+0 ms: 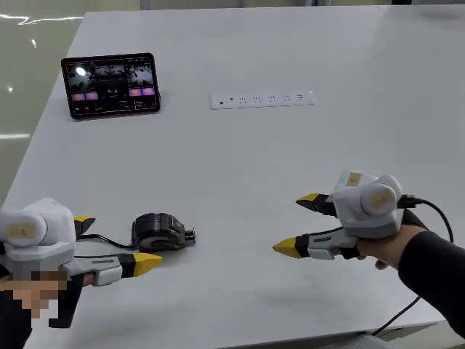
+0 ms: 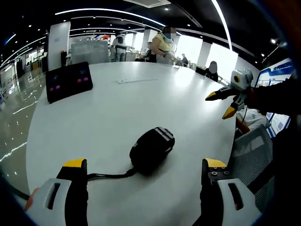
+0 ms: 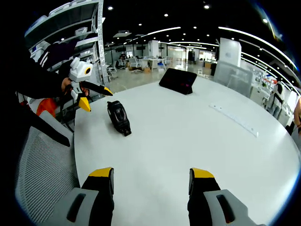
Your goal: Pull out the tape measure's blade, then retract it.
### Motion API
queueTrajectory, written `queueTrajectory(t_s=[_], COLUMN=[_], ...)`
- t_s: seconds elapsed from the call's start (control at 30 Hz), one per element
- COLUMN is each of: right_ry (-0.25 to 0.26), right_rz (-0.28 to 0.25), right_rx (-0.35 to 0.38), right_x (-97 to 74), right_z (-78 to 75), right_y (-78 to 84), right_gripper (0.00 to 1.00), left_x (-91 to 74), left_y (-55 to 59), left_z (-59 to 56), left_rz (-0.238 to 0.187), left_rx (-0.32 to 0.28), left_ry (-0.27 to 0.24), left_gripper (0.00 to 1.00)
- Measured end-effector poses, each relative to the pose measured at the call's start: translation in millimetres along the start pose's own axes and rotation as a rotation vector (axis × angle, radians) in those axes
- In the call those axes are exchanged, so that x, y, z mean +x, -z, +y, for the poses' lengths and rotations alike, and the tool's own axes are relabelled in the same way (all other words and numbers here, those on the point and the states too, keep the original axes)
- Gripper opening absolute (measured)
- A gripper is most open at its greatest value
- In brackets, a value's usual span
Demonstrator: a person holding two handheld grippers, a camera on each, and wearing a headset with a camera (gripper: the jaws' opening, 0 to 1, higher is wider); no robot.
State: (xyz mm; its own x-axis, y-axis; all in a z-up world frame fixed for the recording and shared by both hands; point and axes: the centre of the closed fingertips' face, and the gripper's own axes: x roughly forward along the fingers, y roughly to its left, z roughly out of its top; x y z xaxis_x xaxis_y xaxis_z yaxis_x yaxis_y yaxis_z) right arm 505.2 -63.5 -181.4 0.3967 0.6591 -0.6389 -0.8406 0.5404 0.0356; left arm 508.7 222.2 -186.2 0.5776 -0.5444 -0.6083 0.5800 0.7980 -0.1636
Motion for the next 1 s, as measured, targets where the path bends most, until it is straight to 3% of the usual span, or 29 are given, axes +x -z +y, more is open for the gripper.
queueTrajectory(t_s=[0.2,0.4,0.5,0.6,0.87,1.0], right_ry=[0.044,0.1,0.132,0.117,0.176,0.18], right_rz=[-0.011,-0.002,0.035,0.04,0.04,0.035], right_rx=[0.033,0.043,0.025,0.045,0.066,0.074], right_x=[-25.0,-44.6,-52.6,-57.8,-85.6,-96.7], right_z=[-15.0,-28.5,-32.2,-31.0,-48.5,-52.5], right_y=[14.4,33.4,50.2,60.1,74.4,75.6], right_gripper=[0.75,0.83,0.9,0.99,0.99,0.99], left_x=[-19.1,-26.4,-29.6,-35.1,-46.2,-49.2], left_y=[1.4,5.7,8.0,8.9,13.5,15.8], left_z=[13.7,19.5,23.4,26.6,33.1,35.4], left_rz=[-0.03,-0.012,0.002,0.004,0.015,0.02], left_rx=[-0.02,0.02,0.066,0.066,0.062,0.053], left_ry=[-0.009,-0.015,-0.029,-0.03,-0.029,-0.033], left_gripper=[0.99,0.99,0.99,0.99,0.99,0.99])
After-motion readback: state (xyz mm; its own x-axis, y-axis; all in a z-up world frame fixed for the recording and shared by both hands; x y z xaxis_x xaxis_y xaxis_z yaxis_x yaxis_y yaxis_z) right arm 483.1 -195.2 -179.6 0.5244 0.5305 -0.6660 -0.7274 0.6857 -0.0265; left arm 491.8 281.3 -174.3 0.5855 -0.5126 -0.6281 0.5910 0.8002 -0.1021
